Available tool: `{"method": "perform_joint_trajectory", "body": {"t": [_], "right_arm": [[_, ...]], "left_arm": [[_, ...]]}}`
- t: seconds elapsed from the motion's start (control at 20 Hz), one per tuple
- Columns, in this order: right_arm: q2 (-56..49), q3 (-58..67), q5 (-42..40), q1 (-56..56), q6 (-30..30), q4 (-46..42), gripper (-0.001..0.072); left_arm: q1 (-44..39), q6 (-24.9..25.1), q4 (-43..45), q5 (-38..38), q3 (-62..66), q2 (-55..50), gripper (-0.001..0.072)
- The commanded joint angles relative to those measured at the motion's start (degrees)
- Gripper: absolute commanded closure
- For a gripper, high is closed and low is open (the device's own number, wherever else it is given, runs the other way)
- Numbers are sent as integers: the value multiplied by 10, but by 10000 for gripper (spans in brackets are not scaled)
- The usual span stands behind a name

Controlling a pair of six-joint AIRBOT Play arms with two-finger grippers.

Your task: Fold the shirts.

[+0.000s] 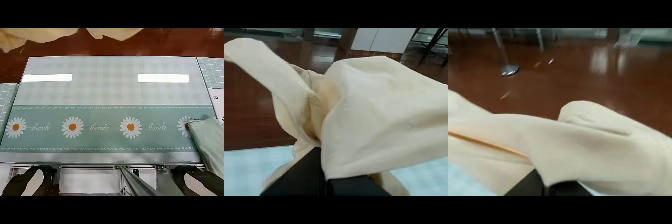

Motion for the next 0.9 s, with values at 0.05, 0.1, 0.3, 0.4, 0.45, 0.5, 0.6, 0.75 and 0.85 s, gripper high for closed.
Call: {"method": "perform_joint_trajectory", "body": {"t": [0.05,0.1,0.3,0.4,0.45,0.5,0.6,0.75,0.85], "right_arm": [[127,-26,87,0,-6,-102,686],[148,-43,105,0,-6,-113,686],[196,-128,174,0,9,-119,686],[210,-208,187,0,13,-107,686],[213,-253,186,0,13,-107,686],[213,-304,182,0,12,-110,686],[213,-416,135,0,12,-127,686],[179,-555,32,-1,45,-187,686],[112,-588,-24,-1,68,-207,686]], "left_arm": [[23,4,23,-195,35,57,685],[19,4,23,-222,20,69,685],[-20,4,23,-225,-146,128,685],[-45,4,23,-225,-269,149,685],[-55,10,23,-225,-328,152,685],[-66,10,23,-219,-390,148,685],[-87,25,23,-166,-496,130,685],[-127,41,23,-21,-585,64,685],[-158,40,22,81,-589,-10,685]]}}
